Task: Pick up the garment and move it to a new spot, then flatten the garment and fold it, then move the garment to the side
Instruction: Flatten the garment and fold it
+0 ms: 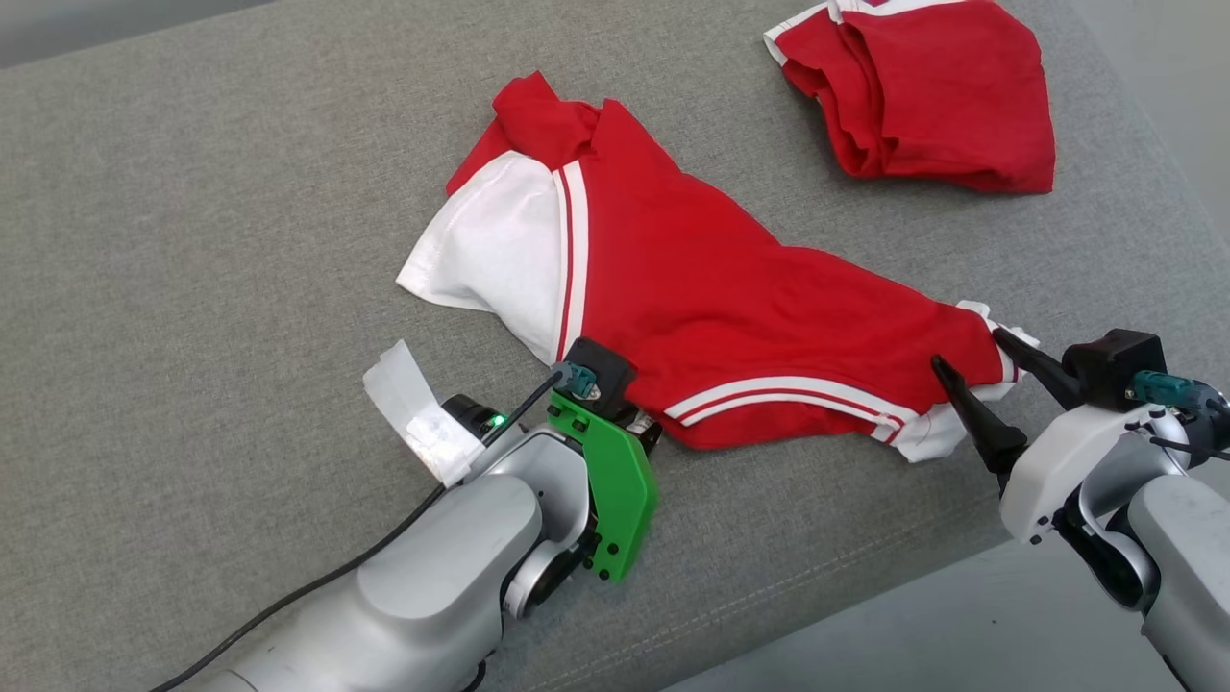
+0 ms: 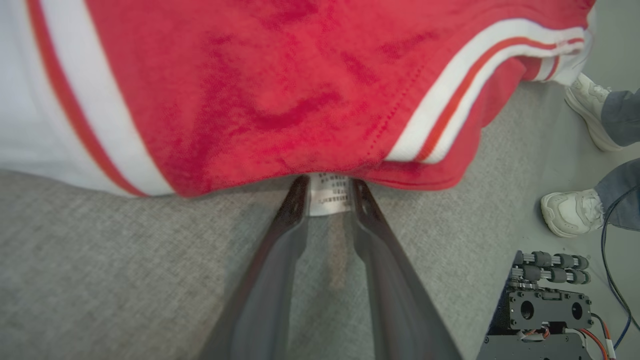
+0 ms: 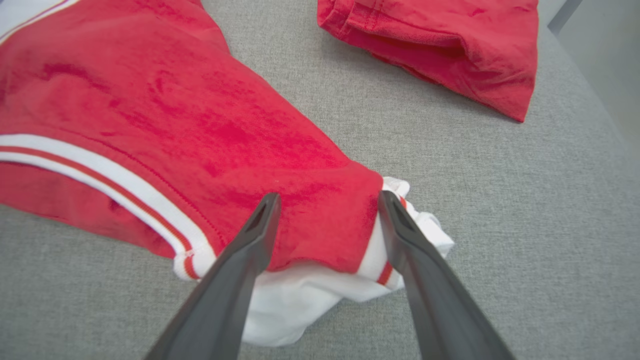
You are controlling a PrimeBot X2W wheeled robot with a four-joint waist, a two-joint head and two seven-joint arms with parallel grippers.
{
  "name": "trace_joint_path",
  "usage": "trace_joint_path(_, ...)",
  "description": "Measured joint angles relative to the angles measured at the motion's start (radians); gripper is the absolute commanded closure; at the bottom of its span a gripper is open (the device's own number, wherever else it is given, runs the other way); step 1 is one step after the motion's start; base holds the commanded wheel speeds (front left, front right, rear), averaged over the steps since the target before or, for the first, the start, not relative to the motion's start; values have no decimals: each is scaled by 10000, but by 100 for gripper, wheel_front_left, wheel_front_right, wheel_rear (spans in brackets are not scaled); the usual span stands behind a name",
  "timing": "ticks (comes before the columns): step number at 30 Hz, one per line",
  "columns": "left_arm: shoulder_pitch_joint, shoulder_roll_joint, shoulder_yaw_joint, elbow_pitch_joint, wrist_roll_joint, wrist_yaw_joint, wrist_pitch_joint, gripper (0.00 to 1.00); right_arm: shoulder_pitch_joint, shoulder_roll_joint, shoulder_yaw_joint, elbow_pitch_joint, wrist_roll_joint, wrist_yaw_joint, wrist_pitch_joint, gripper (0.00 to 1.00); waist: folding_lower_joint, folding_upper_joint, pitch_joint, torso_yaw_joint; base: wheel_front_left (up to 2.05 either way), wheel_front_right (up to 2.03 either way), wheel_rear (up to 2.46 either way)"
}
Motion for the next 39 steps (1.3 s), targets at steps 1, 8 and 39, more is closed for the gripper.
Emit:
trace_joint_path(1,1,-15,-6,2,12,2,25,67,0,0,0,2,4,2,0,0,0,0,9,-2,0,0,0)
trace_joint_path(8,56,-123,-25,0,44,0,174,100,-75,2,-48,40,84,4,-12,0,0,0,75,-41,0,0,0)
trace_joint_path(39,1560,198,2598,-2671,-909,0,-940,100,331,-401,81,1350,1352,263,1283,100,0,0,-193,984,0,0,0)
